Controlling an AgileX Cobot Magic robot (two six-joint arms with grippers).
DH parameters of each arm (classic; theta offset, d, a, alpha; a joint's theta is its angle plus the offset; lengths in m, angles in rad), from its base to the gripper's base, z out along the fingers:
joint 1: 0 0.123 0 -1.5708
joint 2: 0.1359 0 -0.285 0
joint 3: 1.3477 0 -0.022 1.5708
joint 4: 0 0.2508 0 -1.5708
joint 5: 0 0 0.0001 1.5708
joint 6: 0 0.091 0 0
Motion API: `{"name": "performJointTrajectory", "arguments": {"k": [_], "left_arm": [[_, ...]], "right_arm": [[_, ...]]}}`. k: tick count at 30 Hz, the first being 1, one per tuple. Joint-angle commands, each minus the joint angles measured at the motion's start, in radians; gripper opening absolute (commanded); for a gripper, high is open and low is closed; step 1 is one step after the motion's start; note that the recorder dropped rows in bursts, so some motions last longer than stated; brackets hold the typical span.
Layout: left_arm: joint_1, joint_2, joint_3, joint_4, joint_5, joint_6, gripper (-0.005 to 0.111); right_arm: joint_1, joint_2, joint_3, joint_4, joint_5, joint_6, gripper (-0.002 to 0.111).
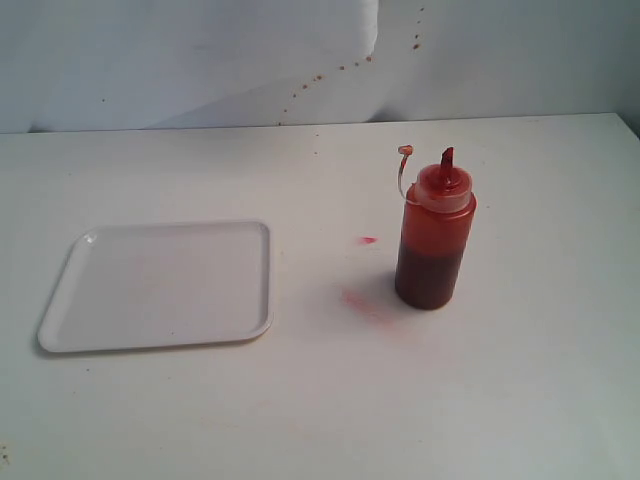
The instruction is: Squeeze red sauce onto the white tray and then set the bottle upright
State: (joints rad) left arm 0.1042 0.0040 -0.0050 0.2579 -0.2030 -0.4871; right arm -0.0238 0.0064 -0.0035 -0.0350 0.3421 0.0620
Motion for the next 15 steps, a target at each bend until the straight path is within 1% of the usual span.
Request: {"name": "performJointTrajectory", "arguments": {"k": [1, 2, 3, 4, 6, 9, 12, 13, 14, 15], "left_arm": [[-0.005, -0.004, 0.005, 0.061, -0.516, -0.219, 0.0], [-0.003, 0.016, 0.005, 0.113, -0.663, -0.201, 0.0], [-0.001, 0.045, 0.003, 0.152, -0.683, -0.179, 0.0], [0.001, 0.106, -0.024, 0.193, -0.668, -0.161, 0.0], [0.001, 0.22, -0.067, 0.245, -0.632, -0.177, 0.0], [0.001, 0.516, -0.124, 0.324, -0.688, -0.222, 0.0], [0.001, 0.837, -0.193, 0.482, -0.856, -0.222, 0.0], [0.001, 0.981, -0.23, 0.567, -0.924, -0.22, 0.0], [0.001, 1.077, -0.258, 0.628, -0.996, -0.218, 0.0], [0.001, 1.172, -0.295, 0.707, -1.018, -0.218, 0.0]], "right_arm": [[0.005, -0.006, 0.004, 0.006, -0.001, -0.002, 0.0], [0.005, -0.006, 0.004, 0.006, -0.001, -0.002, 0.0], [0.005, -0.006, 0.004, 0.006, -0.001, -0.002, 0.0], [0.005, -0.006, 0.004, 0.006, -0.001, -0.002, 0.0], [0.005, -0.006, 0.004, 0.006, -0.001, -0.002, 0.0], [0.005, -0.006, 0.004, 0.006, -0.001, -0.002, 0.0], [0.005, -0.006, 0.004, 0.006, -0.001, -0.002, 0.0], [0.005, -0.006, 0.004, 0.006, -0.001, -0.002, 0.0], [0.005, -0.006, 0.004, 0.006, -0.001, -0.002, 0.0], [0.005, -0.006, 0.004, 0.006, -0.001, -0.002, 0.0]]}}
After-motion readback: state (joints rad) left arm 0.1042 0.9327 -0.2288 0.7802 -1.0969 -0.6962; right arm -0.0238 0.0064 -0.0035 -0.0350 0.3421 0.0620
